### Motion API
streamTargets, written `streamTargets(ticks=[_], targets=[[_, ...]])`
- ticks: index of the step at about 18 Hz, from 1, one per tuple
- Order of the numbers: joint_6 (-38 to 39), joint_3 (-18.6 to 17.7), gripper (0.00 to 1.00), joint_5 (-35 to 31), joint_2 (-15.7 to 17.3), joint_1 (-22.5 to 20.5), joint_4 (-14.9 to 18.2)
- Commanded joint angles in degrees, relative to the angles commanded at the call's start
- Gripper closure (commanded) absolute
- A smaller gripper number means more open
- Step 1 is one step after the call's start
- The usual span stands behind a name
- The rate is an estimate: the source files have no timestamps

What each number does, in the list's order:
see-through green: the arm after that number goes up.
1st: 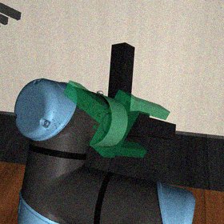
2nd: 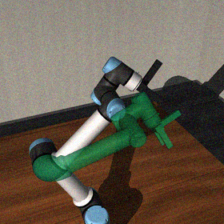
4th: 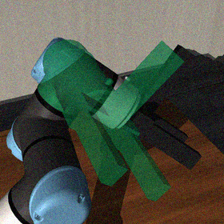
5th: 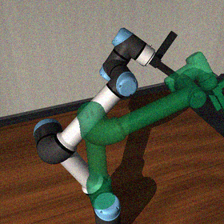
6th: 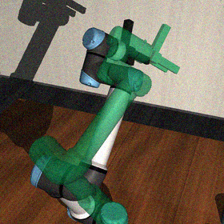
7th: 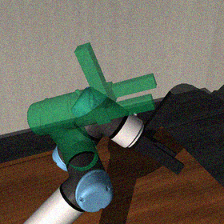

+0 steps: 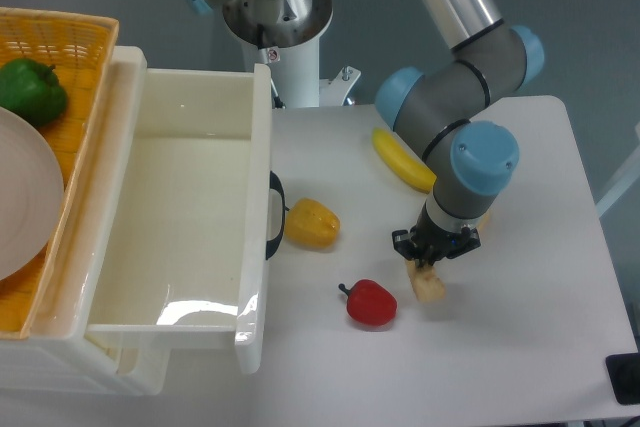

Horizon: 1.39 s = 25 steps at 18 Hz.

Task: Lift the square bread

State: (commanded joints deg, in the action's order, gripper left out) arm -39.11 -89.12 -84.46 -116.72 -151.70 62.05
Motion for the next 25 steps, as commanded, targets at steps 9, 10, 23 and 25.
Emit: streamTargets(ticks=[9, 10, 23, 25], targets=[[-7.47, -0.7, 0.99, 0.09, 6.67, 0.79, 2.98], [-8.17, -0.79, 0.99, 0.18, 7.82, 0.79, 4.12], [-12.13, -0.79, 0.99, -0.79, 10.81, 1.5, 6.59], [-13.01, -0.97, 0.99, -0.79, 10.82, 1.41, 6.59]])
